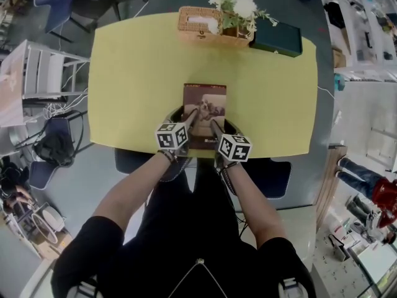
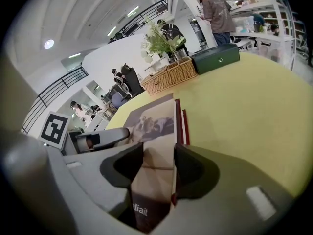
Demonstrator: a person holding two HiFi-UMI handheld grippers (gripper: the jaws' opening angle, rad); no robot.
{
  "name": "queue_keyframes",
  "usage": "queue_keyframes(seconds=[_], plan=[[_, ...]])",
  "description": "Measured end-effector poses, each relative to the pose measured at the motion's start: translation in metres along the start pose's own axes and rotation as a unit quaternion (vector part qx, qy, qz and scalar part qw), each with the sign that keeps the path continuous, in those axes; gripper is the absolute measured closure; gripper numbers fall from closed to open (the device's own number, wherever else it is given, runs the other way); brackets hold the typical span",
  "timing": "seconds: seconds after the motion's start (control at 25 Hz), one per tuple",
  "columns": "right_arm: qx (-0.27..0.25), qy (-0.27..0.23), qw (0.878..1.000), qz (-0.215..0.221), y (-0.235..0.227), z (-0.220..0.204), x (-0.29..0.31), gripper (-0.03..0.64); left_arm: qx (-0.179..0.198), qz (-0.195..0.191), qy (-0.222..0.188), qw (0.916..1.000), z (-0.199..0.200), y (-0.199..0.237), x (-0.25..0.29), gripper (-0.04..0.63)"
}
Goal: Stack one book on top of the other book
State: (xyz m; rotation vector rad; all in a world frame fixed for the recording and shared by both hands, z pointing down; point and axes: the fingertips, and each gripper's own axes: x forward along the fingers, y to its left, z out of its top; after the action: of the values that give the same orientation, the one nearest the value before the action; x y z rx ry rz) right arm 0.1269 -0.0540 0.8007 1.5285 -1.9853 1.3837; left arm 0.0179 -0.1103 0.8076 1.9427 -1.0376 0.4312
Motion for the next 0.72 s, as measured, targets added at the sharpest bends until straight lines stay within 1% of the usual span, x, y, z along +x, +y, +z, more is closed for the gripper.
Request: queue_keyframes(seconds=[0.36,0.6,0.72], plan=[[0.001,-0.003,1.0,0.0,0.0004,0.0007,-0.0009,0.413,0.001,-0.001,0.0,1.0,0.0011,-0.0009,-0.0009,0.339],[0.005,-0.009,1.0,0.013,-0.0005,0.0005,0.0003,0.41,0.0,-0.013,0.007,0.9999,0.0015,0.0007,-0.0008,0.337],[-0.001,-0.011,1.0,0.013,-0.0036,0.0037,-0.0022,0.41,0.001,-0.017,0.003,0.9998,0.0048,0.0023,-0.0059,0.333]])
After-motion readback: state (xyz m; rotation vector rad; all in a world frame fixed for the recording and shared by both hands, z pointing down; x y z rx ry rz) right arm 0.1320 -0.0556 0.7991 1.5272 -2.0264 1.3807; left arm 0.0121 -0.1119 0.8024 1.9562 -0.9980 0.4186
